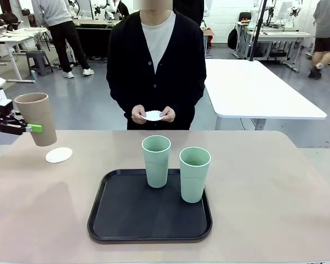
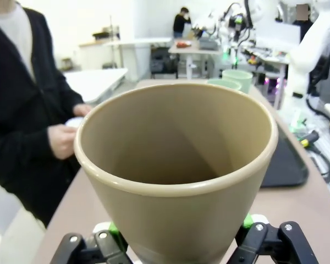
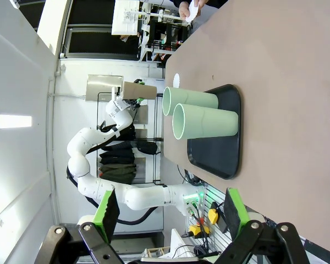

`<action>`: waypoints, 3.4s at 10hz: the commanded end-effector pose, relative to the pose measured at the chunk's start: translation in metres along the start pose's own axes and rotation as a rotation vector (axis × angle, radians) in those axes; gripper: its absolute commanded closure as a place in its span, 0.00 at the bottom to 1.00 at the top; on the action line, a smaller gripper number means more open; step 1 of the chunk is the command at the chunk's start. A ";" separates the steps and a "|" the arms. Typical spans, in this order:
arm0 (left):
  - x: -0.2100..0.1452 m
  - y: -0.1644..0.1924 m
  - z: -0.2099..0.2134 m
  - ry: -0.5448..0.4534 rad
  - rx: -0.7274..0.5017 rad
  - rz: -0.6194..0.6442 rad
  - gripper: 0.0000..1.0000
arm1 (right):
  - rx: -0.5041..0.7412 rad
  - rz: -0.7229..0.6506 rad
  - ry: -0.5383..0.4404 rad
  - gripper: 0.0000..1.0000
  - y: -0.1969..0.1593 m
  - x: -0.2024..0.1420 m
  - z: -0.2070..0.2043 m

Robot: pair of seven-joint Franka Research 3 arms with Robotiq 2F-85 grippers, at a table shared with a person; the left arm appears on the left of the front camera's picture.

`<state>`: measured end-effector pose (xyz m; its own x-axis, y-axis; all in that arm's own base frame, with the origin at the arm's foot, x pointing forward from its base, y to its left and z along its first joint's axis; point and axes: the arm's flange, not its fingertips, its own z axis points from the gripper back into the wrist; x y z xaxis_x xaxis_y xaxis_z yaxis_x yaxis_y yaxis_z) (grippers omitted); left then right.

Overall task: Place coasters on the table and set cups on them.
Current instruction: Pick up one Reusable plastic cup and place it on a coaster set by the human.

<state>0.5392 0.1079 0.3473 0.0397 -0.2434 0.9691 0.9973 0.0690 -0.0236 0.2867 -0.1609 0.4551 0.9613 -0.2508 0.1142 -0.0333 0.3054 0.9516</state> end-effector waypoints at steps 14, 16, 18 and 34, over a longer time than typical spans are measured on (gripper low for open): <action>-0.065 0.062 -0.009 -0.018 -0.012 -0.047 0.15 | 0.014 0.006 -0.001 0.00 0.000 0.000 -0.001; -0.071 0.066 -0.010 -0.025 -0.016 -0.032 0.15 | 0.014 0.006 -0.001 0.00 0.000 0.000 -0.001; -0.079 0.069 -0.012 -0.017 -0.025 -0.024 0.15 | 0.014 0.006 -0.001 0.00 0.000 0.000 -0.001; -0.095 0.058 -0.017 0.019 -0.093 -0.032 0.00 | 0.014 0.006 -0.001 0.00 0.000 0.000 -0.001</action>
<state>0.5937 0.1160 0.2460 0.0315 -0.2417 0.9698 0.9994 -0.0058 -0.0339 0.2867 -0.1609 0.4550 0.9613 -0.2507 0.1139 -0.0332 0.3053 0.9517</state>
